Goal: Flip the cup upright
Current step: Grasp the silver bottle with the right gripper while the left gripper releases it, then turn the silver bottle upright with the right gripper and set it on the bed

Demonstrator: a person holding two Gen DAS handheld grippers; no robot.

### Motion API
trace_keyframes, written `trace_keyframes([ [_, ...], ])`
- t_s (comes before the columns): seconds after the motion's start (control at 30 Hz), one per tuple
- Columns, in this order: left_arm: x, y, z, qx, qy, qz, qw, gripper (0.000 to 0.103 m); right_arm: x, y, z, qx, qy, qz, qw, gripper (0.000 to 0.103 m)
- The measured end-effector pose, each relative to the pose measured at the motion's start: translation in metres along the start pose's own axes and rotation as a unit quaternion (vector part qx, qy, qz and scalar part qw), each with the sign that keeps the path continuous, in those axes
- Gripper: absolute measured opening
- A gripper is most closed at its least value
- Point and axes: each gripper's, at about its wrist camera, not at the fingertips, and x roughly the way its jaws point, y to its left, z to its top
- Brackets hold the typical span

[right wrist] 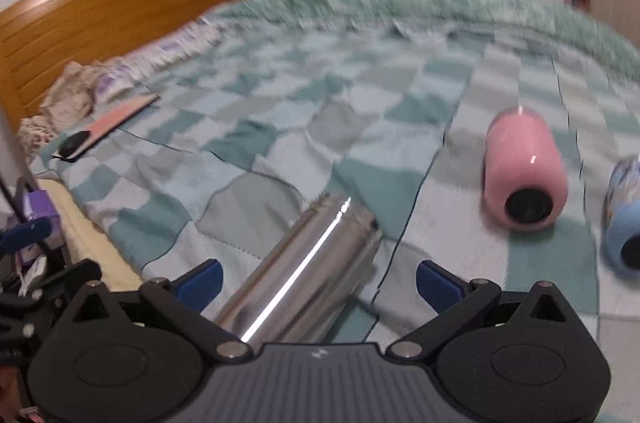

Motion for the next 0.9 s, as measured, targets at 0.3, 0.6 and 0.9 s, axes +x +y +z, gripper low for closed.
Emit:
trace_keyframes([
  [0.3,0.015,0.01,-0.002,0.005,0.008,0.0,1.0,0.103,0.04,-0.003,0.019,0.089,0.081,-0.002,0.993,0.098],
  [0.6,0.016,0.024,-0.01,-0.018,0.013,-0.004,0.9997,0.103,0.075,-0.014,0.015,0.154,0.116,0.025,0.981,0.067],
  [0.9,0.009,0.033,-0.01,-0.046,-0.001,0.006,0.9989,0.103,0.047,-0.016,0.009,0.128,0.051,0.064,0.988,0.066],
])
